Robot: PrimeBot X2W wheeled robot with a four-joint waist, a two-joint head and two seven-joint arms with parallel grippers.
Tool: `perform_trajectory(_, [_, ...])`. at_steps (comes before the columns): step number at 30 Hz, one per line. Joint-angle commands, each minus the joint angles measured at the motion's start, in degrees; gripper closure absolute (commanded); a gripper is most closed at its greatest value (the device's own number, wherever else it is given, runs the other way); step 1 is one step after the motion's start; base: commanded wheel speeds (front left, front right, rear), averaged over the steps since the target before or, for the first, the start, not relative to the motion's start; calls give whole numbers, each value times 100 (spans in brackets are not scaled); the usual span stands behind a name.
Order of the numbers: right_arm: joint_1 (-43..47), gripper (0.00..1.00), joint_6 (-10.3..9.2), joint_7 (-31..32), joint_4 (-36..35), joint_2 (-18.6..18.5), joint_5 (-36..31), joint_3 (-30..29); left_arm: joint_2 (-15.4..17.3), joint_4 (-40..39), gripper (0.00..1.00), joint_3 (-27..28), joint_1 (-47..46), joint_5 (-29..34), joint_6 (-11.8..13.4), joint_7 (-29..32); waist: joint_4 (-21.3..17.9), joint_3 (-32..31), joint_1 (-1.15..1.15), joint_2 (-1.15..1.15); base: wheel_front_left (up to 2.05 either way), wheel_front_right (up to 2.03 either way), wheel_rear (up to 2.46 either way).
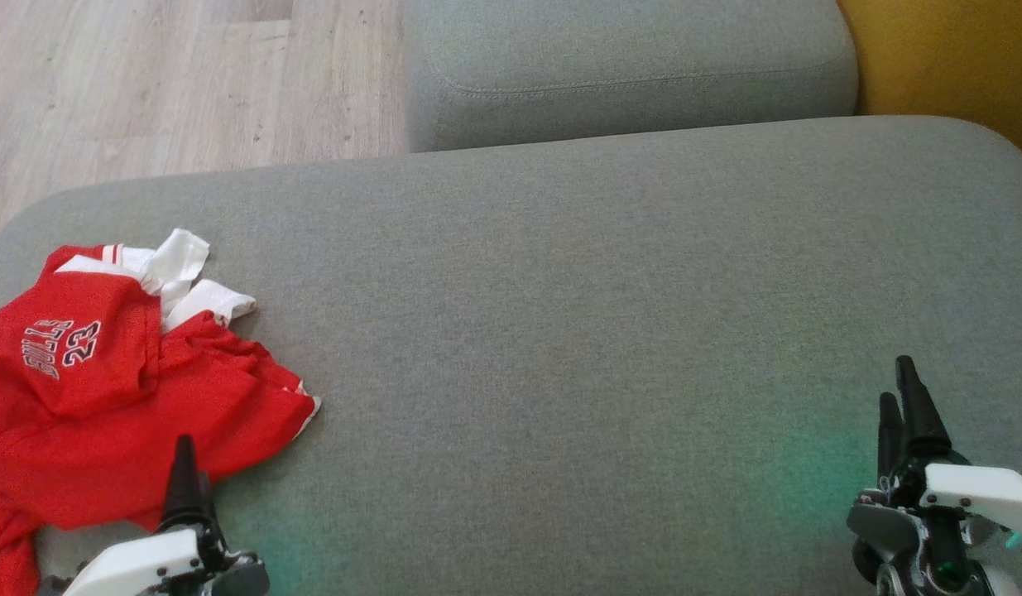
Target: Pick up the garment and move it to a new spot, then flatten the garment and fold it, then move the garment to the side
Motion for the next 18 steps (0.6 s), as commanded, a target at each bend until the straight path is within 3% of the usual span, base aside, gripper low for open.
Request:
perform_trajectory(1, [-232,0,-1,-69,-220,-31,-202,57,43,-216,0,91,-180,147,-7,-66,-6,-5,0,0,0,0,0])
perform_trajectory(18, [-303,0,-1,-339,-460,-35,-1695,69,53,-276,0,430,-228,803,-13,-335,-38,-31,0,0,0,0,0])
